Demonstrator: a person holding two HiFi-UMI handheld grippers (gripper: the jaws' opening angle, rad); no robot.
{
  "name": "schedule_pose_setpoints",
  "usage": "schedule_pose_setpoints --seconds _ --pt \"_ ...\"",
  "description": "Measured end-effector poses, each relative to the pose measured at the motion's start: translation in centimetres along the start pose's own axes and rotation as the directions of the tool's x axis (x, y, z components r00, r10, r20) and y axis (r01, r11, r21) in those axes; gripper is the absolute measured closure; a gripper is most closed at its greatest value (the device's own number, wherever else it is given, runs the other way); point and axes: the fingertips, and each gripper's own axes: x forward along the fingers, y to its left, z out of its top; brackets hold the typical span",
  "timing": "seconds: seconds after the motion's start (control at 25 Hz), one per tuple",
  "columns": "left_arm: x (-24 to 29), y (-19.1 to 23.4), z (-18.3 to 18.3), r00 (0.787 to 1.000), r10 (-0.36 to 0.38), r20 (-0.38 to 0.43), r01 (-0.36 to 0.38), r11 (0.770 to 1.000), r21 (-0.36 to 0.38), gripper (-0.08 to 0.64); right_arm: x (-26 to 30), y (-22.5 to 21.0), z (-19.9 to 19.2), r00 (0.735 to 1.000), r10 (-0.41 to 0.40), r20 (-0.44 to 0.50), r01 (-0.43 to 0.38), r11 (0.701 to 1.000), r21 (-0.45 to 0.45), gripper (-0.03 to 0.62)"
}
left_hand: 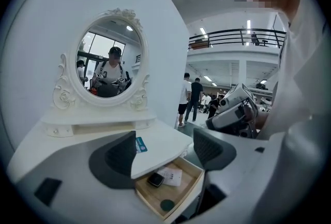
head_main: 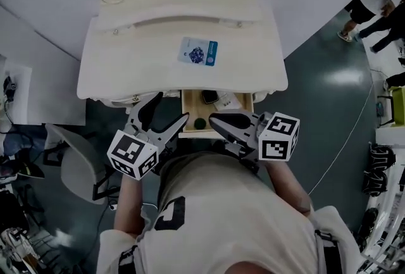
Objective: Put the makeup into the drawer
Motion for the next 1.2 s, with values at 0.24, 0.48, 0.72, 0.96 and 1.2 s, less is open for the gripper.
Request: schedule_pose_setpoints --seconds 0.24,0.48,0.72,0.96,1.2 --pt "0.0 0.3 -0.3 0.987 -0.158 0.04 0.16 0.985 -0.061 0.195 3.8 -1.0 0.6 0.998 -0.057 -0.018 0.057 0.998 0.01 0.563" --pt "-0.5 1.6 0.1 0.956 -0.289 0.055 0.292 0.954 -0.064 0.195 5.8 -4.7 2.3 0.979 -0.201 -0.03 0.201 0.979 0.027 0.563" --pt "0.4 2.1 -0.4 0.933 -0.354 0.058 0.358 0.928 -0.102 0.195 7.2 -8.1 3.8 0.959 -0.28 -0.042 0.281 0.959 0.023 0.563" --pt "1.4 1.7 0.6 0.932 -0.348 0.096 0.36 0.917 -0.17 0.195 8.4 -12.8 3.4 0.933 -0.331 -0.14 0.32 0.943 -0.097 0.557" --pt "2.3 2.1 1.0 0.951 -0.291 0.1 0.307 0.926 -0.219 0.196 10.2 -19.8 -0.3 0.808 -0.443 -0.388 0.317 0.883 -0.347 0.307"
